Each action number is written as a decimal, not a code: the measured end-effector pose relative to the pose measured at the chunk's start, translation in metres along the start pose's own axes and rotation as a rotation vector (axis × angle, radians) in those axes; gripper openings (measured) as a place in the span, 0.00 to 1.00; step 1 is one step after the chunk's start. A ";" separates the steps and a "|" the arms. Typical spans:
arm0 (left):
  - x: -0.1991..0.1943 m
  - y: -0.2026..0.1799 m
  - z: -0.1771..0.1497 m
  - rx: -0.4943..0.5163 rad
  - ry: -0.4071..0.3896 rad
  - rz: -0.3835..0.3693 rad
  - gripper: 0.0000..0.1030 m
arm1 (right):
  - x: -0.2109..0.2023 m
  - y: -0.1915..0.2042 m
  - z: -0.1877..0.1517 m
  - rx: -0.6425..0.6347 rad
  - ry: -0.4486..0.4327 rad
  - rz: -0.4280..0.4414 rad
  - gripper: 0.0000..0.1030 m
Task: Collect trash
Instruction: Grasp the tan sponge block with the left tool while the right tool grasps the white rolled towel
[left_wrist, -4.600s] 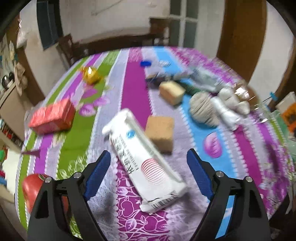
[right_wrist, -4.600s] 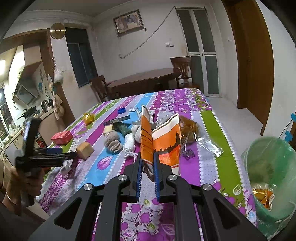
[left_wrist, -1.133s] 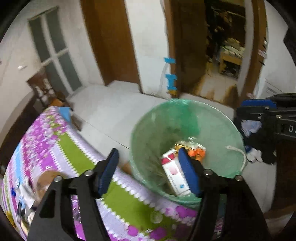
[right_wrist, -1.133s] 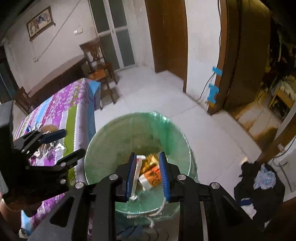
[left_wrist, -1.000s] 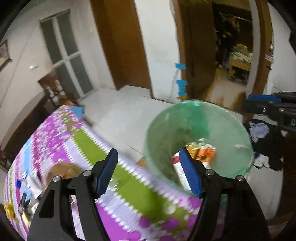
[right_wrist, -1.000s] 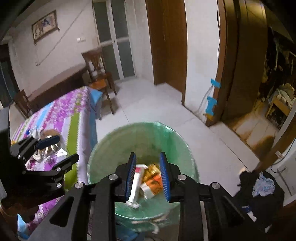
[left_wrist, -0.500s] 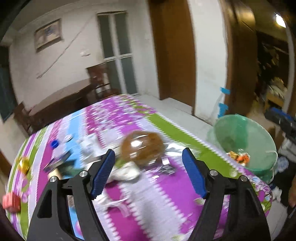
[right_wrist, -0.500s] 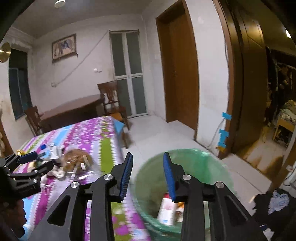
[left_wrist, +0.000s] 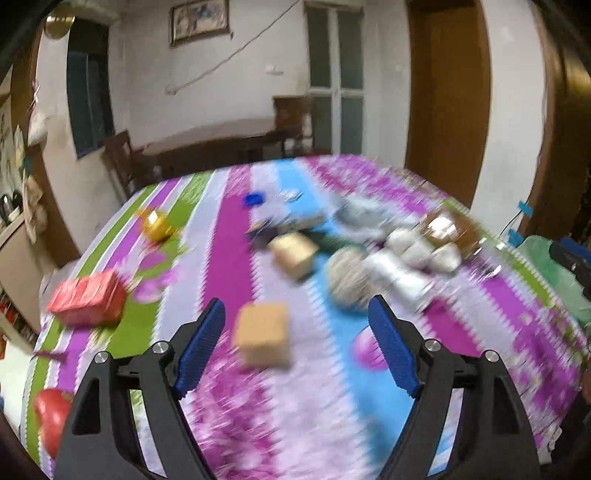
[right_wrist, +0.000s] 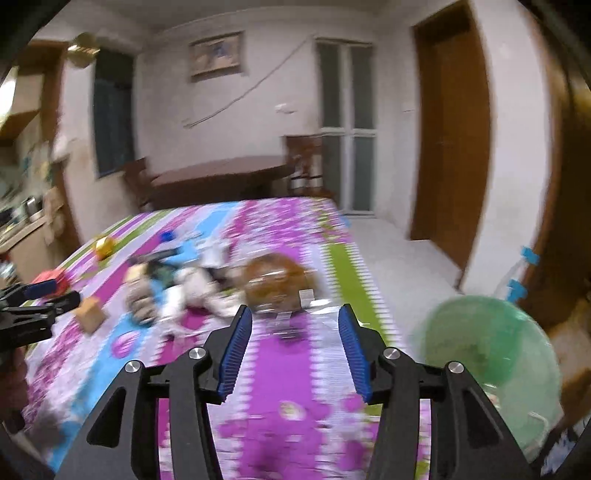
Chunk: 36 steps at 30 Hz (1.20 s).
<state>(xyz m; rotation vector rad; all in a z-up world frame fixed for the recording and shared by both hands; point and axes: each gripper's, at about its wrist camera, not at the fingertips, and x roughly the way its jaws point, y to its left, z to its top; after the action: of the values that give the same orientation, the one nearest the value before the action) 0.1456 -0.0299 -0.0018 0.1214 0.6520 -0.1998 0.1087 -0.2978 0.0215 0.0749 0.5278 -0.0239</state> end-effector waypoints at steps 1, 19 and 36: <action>0.003 0.007 -0.003 -0.005 0.020 -0.008 0.75 | 0.007 0.011 0.002 -0.024 0.026 0.061 0.49; 0.071 0.032 -0.008 -0.068 0.249 -0.087 0.40 | 0.131 0.111 0.013 -0.172 0.361 0.321 0.49; 0.057 0.038 -0.013 -0.093 0.218 -0.105 0.34 | 0.127 0.117 -0.003 -0.200 0.381 0.265 0.27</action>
<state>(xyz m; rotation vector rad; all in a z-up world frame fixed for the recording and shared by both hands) 0.1904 0.0007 -0.0449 0.0190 0.8846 -0.2595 0.2220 -0.1815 -0.0372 -0.0483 0.8942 0.3070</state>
